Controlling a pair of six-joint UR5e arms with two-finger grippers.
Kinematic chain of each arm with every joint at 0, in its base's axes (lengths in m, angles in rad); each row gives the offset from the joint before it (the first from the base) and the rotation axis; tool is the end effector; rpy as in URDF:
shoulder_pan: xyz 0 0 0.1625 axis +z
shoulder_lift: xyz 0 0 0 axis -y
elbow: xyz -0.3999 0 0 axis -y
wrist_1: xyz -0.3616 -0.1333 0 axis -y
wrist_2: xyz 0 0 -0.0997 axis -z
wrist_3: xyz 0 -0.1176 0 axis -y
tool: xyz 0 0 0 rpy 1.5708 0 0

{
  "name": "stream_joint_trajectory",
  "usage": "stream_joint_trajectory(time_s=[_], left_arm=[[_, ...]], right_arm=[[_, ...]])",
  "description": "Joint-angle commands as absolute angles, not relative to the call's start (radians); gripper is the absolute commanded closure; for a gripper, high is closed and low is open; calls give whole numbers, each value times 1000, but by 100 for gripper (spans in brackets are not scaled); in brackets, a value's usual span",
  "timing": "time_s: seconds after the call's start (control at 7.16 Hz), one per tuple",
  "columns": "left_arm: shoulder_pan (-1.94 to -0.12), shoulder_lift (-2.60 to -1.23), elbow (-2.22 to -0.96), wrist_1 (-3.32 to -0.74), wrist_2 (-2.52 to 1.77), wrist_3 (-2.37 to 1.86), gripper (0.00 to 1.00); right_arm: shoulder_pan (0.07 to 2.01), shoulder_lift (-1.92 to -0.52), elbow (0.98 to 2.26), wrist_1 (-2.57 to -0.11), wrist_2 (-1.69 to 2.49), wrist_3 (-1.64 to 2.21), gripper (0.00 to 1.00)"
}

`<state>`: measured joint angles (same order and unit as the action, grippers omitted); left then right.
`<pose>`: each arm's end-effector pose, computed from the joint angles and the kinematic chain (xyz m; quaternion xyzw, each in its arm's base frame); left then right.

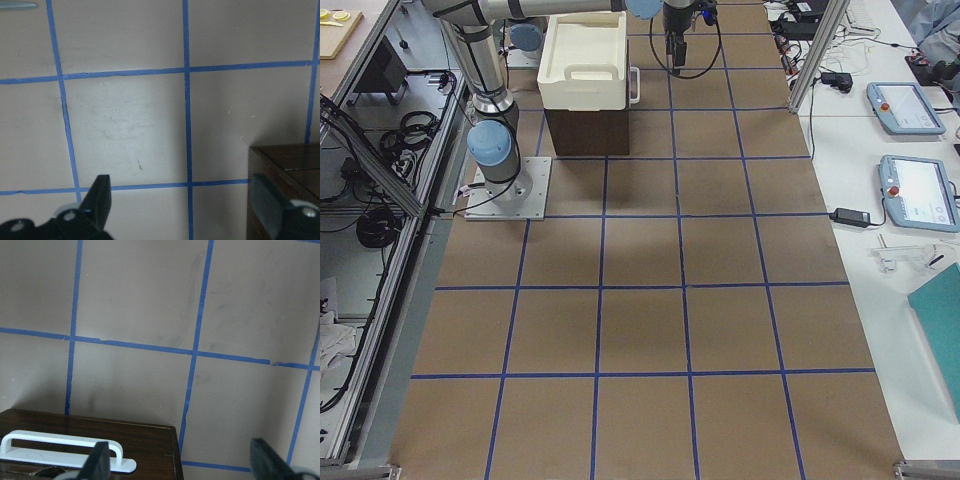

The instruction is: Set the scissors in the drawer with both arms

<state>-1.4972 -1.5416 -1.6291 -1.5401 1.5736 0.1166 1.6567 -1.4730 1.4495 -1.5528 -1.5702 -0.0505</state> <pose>-0.0995 -0.4582 0.4343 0.0215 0.9998 -0.0007 0.0015 0.1759 -0.4876 0.4519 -0.0681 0.9977 -0.0027 0.0003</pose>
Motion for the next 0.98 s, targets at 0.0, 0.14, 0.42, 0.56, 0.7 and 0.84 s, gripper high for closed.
stream_joint_trajectory(time_s=[0.0, 0.14, 0.42, 0.56, 0.7, 0.84], left_arm=[[-1497, -1542, -1629, -1540, 1577, 117, 0], [-1497, -1545, -1629, -1537, 1577, 117, 0], [-1497, -1548, -1631, -1529, 1578, 117, 0], [-1494, -1549, -1625, -1532, 1574, 117, 0], [-1491, -1558, -1624, -1534, 1577, 117, 0], [-1488, -1562, -1624, -1528, 1581, 127, 0]], right_arm=[[1657, -1470, 1450, -1555, -1568, -55, 0], [1657, -1460, 1450, -1557, -1569, -45, 0], [1658, -1453, 1451, -1560, -1571, -55, 0], [1666, -1428, 1451, -1601, -1556, -66, 0], [1687, -1414, 1451, -1630, -1542, -89, 0], [1715, -1390, 1451, -1659, -1543, -174, 0]])
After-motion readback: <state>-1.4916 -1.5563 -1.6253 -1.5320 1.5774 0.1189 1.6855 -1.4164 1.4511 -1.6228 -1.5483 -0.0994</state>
